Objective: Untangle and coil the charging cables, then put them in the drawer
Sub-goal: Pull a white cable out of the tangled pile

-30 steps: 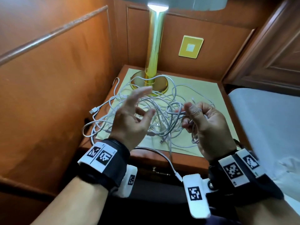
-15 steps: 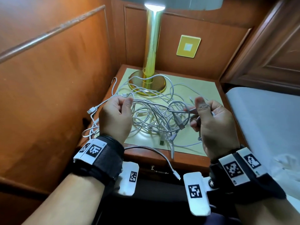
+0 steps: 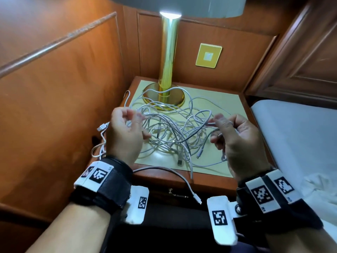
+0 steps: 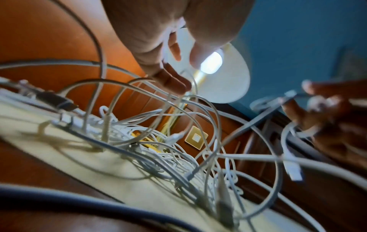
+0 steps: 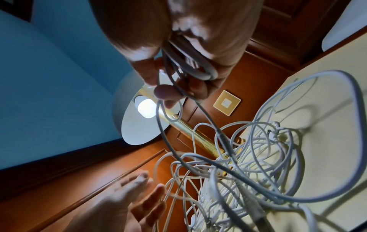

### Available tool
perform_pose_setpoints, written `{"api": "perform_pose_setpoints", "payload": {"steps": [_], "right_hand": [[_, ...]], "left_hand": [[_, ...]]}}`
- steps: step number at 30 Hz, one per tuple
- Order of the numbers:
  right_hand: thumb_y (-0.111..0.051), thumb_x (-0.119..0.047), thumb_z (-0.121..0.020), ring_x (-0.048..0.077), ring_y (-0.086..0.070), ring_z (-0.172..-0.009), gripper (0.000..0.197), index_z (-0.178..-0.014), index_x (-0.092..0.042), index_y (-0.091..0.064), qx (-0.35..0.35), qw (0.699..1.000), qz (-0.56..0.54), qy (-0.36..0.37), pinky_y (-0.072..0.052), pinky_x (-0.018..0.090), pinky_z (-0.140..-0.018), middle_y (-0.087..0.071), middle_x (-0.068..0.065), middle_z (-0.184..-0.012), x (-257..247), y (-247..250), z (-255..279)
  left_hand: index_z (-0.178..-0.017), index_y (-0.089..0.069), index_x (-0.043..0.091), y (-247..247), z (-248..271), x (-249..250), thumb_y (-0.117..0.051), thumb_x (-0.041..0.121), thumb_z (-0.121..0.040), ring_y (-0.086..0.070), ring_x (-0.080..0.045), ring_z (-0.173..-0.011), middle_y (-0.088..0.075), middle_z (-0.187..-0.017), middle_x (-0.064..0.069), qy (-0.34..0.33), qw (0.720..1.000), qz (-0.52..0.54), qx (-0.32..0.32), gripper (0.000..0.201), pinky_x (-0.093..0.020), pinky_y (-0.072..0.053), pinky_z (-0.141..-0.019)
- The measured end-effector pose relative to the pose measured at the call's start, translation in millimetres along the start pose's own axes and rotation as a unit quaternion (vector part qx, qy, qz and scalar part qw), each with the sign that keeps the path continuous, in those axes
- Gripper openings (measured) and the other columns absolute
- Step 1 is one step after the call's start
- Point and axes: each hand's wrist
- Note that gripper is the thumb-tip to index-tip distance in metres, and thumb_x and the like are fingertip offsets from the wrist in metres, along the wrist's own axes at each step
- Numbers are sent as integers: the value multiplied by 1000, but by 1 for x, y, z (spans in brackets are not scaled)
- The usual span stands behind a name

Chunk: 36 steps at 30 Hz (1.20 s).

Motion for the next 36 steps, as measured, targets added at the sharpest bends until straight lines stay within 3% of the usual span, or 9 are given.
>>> {"api": "perform_pose_setpoints", "payload": {"steps": [4,8,11,16,24,27,30,33,36], "right_hand": [[-69,-32,-90,20,-52,-57,33,-67,-23,-47,-35,999,-42,-3,-36,31,-52,-74,13,-91,-5,-2,3],[-64,-33,-89,16,-53,-57,23,-77,-18,-52,-59,988,-139,-39,-38,32,-53,-73,18,-97,-7,-2,4],[-58,-39,-87,13,-59,-60,42,-107,-3,-53,-35,974,-207,-89,-47,25,-52,-70,7,-79,-10,1,3],[-41,-46,-102,8,-57,-53,43,-84,-12,-58,-23,943,-291,-156,-45,21,-45,-59,-1,-66,-17,15,1],[-37,-47,-101,7,-59,-59,44,-94,-10,-60,-64,940,-305,-140,-43,18,-49,-65,1,-74,-25,19,9],[-33,-46,-104,6,-61,-64,46,-96,-10,-60,-84,930,-335,-129,-46,17,-51,-65,0,-75,-32,20,16],[-34,-47,-103,6,-60,-64,47,-96,-9,-61,-91,923,-349,-138,-47,17,-51,-64,-1,-72,-37,19,28],[-46,-48,-94,7,-59,-60,46,-97,-5,-61,-90,933,-320,-139,-45,19,-50,-63,-2,-69,-39,15,45],[-62,-47,-85,10,-61,-62,48,-105,-5,-54,-104,959,-226,-134,-41,24,-51,-69,2,-79,-40,21,66]], "left_hand": [[-119,-61,13,-6,12,13,-66,2,-89,-63,-8,-84,-51,-132,-3,-223,961,-122,-108,31,-12,-49,-74],[-118,-71,15,-14,19,2,-62,3,-93,-66,-10,-104,-58,-139,-2,-302,890,-167,-297,29,-26,-57,-82],[-113,-76,20,-13,18,-3,-65,13,-95,-68,-12,-108,-63,-135,2,-265,898,-170,-306,23,-30,-58,-85],[-132,-65,26,-13,17,-6,-73,13,-89,-67,-9,-105,-48,-149,12,-202,898,-210,-329,45,-34,-57,-93],[-119,-74,16,-13,23,7,-66,14,-90,-73,-11,-73,-70,-126,6,-231,926,-109,-277,30,-26,-59,-63],[-118,-71,16,-8,42,31,-58,35,-97,-68,-17,-58,-76,-95,8,-124,952,-8,-281,31,-17,-49,-50],[-134,-57,23,6,72,50,-59,58,-90,-68,-25,-62,-74,-97,7,-73,926,30,-369,56,-36,-58,-56],[-138,-48,28,22,101,56,-62,41,-95,-71,-20,-71,-74,-84,3,-114,913,-19,-391,46,-34,-56,-67],[-137,-42,25,39,118,61,-60,13,-99,-62,-13,-56,-72,-73,-7,-71,946,17,-314,44,-21,-48,-59]]}}
Point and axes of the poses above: each hand's wrist, its own z-axis away from the middle knuckle, its own y-axis out of the back of the hand, x = y × z
